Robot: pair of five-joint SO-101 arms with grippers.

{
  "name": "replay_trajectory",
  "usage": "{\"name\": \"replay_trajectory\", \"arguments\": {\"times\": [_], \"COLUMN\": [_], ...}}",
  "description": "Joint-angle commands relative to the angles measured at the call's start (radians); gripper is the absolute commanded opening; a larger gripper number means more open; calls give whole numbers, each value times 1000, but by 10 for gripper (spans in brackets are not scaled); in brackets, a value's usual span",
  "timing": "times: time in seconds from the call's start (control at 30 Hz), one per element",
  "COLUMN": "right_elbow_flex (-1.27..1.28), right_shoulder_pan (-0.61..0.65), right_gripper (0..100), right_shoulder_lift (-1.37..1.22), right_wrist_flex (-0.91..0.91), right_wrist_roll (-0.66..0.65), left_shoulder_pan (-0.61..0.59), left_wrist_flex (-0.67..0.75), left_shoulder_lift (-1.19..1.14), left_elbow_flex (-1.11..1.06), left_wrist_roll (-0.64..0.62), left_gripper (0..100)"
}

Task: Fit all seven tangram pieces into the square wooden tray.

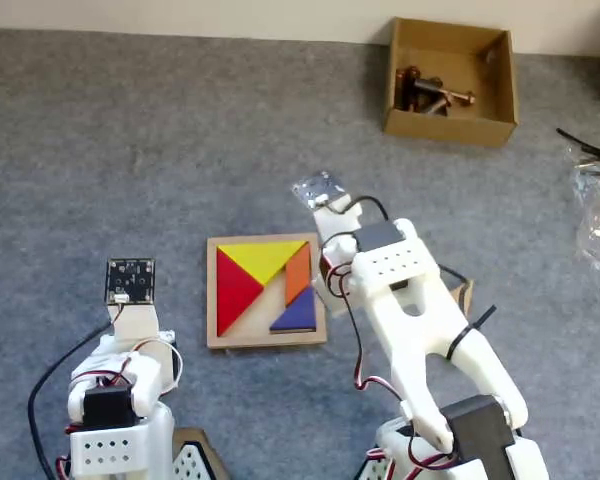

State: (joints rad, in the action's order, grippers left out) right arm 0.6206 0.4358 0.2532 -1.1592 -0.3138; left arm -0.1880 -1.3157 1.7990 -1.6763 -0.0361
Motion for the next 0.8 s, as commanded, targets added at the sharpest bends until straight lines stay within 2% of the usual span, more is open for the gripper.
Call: {"name": "replay_trajectory", "arguments": {"times": [0.0, 0.3, 0.53, 0.7, 0.77], "right_elbow_flex": [-54, -56, -54, -50, -50], "right_shoulder_pan": [-21, -22, -22, -19, -18], "right_gripper": [28, 28, 31, 162, 168], "right_shoulder_lift": [18, 16, 10, 7, 7], "right_wrist_flex": [1, 2, 45, 134, 157], "right_wrist_roll": [-103, -267, -235, -166, -163], "left_shoulder_pan": [-8, -8, -8, -8, -8], "left_wrist_flex": [-8, -8, -8, -8, -8], "left_shoulder_lift": [-7, -7, -7, -7, -7], "left_elbow_flex": [-21, -21, -21, -21, -21], "left_wrist_roll": [-2, -2, -2, -2, -2], "left_gripper": [5, 5, 5, 5, 5]}}
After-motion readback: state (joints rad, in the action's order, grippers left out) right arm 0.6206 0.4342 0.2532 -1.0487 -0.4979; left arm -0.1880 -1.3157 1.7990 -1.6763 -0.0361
